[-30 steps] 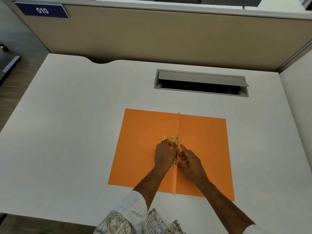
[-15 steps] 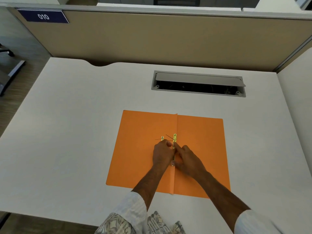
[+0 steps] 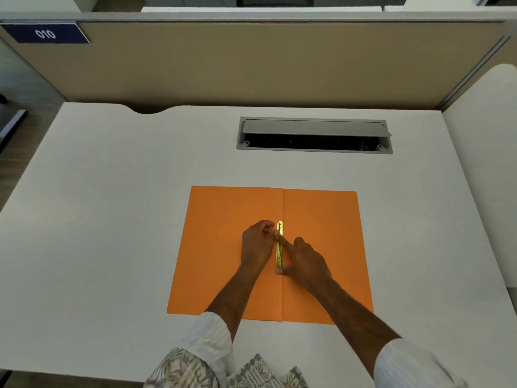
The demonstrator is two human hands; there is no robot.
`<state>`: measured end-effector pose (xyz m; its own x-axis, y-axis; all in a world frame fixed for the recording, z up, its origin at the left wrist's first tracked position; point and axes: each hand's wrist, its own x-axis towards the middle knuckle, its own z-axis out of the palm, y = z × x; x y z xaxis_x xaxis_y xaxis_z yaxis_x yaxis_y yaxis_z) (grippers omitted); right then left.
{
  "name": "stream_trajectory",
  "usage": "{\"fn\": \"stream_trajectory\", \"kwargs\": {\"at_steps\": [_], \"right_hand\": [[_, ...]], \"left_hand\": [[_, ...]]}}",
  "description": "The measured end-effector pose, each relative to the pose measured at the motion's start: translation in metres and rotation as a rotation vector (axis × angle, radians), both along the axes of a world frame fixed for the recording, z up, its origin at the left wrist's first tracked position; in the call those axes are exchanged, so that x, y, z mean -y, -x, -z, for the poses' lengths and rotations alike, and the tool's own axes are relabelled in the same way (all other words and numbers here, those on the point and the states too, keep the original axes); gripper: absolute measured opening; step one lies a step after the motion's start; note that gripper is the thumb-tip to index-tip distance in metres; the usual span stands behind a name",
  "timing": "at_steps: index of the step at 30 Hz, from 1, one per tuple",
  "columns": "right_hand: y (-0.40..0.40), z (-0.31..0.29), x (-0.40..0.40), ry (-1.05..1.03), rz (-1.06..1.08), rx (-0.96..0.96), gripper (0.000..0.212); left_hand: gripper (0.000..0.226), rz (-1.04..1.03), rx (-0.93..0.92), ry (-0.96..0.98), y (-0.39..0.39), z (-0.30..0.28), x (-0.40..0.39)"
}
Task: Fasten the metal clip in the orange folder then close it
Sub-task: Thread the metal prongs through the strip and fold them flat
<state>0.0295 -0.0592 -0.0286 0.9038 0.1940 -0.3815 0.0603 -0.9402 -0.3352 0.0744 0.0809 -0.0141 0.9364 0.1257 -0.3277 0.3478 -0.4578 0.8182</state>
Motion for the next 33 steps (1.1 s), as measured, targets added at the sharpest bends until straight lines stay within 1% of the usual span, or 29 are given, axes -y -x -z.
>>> {"fn": "stream_trajectory", "kwargs": {"at_steps": [4,9,14,17,26,33], "right_hand": [[0.001,-0.003,-0.001,0.042,-0.002,-0.014,0.093],[0.0,-0.005,-0.004,0.059,0.009,-0.016,0.093],[0.001,-0.005,-0.005,0.085,-0.009,-0.009,0.1],[0.0,-0.005,-0.005,0.096,-0.012,-0.012,0.101],[-0.005,-0.006,-0.008,0.118,-0.02,-0.044,0.103],[-0.009,-0.006,-0.007,0.124,-0.028,-0.069,0.107]], "left_hand": [[0.013,0.035,0.035,-0.005,-0.008,0.0,0.005],[0.011,0.085,0.044,-0.045,-0.012,0.004,0.01],[0.007,0.059,0.044,-0.1,-0.016,0.01,0.009],[0.002,0.105,0.061,-0.145,-0.023,0.011,0.008],[0.004,0.187,0.088,-0.248,-0.038,0.016,0.003],[0.009,0.208,0.061,-0.235,-0.045,0.013,0.005]]}}
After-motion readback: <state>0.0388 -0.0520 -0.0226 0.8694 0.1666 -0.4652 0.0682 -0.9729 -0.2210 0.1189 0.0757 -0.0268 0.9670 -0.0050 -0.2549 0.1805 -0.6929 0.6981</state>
